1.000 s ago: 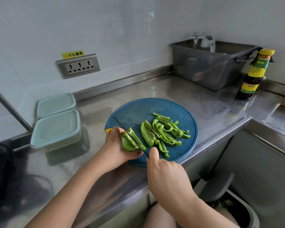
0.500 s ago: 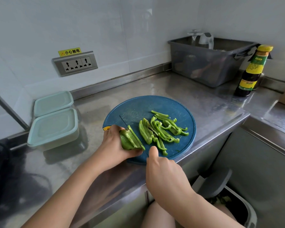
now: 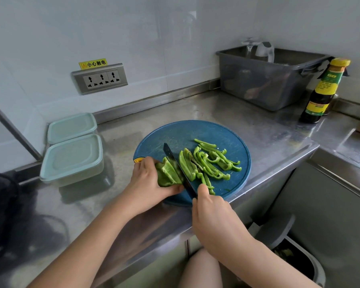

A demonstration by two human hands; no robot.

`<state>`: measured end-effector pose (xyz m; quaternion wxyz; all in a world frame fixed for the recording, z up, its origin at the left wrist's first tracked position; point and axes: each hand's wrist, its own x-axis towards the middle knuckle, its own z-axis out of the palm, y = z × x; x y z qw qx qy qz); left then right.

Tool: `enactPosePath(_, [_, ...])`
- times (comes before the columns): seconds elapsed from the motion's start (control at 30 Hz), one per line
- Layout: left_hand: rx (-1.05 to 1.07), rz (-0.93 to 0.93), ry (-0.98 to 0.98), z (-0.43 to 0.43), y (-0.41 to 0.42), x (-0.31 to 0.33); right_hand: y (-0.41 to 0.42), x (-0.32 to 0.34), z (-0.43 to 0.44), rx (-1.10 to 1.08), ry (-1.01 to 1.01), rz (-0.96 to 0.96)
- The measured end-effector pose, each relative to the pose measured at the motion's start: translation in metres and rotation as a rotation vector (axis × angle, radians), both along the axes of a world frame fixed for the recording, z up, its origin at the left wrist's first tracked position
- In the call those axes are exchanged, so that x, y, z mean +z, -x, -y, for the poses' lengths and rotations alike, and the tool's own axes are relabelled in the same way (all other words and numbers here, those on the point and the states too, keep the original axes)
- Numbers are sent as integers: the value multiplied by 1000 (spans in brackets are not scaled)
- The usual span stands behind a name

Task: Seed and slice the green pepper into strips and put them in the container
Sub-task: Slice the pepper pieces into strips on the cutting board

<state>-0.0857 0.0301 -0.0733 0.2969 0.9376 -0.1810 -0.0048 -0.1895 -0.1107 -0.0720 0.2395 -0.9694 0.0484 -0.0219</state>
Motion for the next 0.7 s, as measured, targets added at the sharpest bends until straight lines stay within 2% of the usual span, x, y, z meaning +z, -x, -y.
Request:
enactPosePath(0.27, [-77,1,-53,-5,-5,-2,-6,3,-2,33,69,-11])
enactPosePath(0.47, [-96,155,-145,-7,-6,-6,-6,16,-12,52,140,-55])
enactPosePath(0.7, [-86,165,-159,-8,-11,-10,-19,22,-14,79,128,-82])
